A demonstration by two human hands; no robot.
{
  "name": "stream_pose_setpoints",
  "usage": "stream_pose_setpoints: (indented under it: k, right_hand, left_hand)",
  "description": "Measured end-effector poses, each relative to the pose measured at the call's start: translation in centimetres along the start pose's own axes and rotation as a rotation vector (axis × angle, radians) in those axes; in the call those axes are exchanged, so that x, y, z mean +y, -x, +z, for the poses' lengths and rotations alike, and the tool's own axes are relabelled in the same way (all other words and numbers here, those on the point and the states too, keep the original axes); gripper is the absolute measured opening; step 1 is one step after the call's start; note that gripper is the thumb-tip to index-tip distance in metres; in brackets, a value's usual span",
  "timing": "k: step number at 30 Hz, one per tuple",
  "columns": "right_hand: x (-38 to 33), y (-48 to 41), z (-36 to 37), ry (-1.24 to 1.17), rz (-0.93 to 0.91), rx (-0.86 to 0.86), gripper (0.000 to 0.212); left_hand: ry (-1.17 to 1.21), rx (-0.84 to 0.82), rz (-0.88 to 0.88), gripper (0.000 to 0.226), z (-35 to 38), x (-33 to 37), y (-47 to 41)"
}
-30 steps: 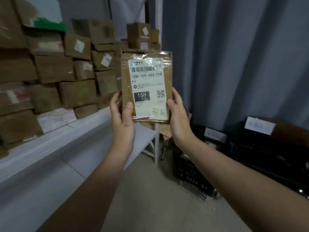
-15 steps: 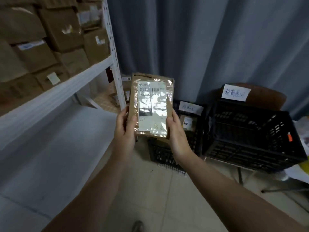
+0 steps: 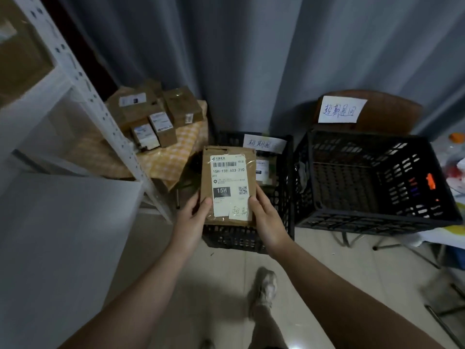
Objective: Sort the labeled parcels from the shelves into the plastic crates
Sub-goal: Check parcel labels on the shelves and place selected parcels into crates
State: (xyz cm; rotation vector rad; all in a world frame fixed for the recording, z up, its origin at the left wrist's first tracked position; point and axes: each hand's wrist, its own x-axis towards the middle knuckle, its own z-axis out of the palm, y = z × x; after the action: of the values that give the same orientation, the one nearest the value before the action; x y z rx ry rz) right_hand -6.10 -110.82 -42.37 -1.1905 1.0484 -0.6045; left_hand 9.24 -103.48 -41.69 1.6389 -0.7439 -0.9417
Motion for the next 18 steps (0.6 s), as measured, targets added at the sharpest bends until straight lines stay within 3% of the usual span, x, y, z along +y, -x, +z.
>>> stream_pose_setpoints:
  k: [8,12,18]
  right_hand:
    - [1.4,-12.7,-7.9,0.092,0.122,0.037,0.038]
    - [3.4,-19.4,-11.5,0.278,0.262,0.085,0.044]
    - [6.1,-28.1,-11.9,0.353,0.344,0.071,0.042]
  left_hand:
    - [-0.210,-0.040,-0.114,0.036,8.6,-3.4,-13.1]
    - [-0.338,-0.171,-0.182,0.025,12.5,-5.7,-18.7]
    - [-0.421,-0.293,-0.263,0.043,13.1,-10.0,-26.7]
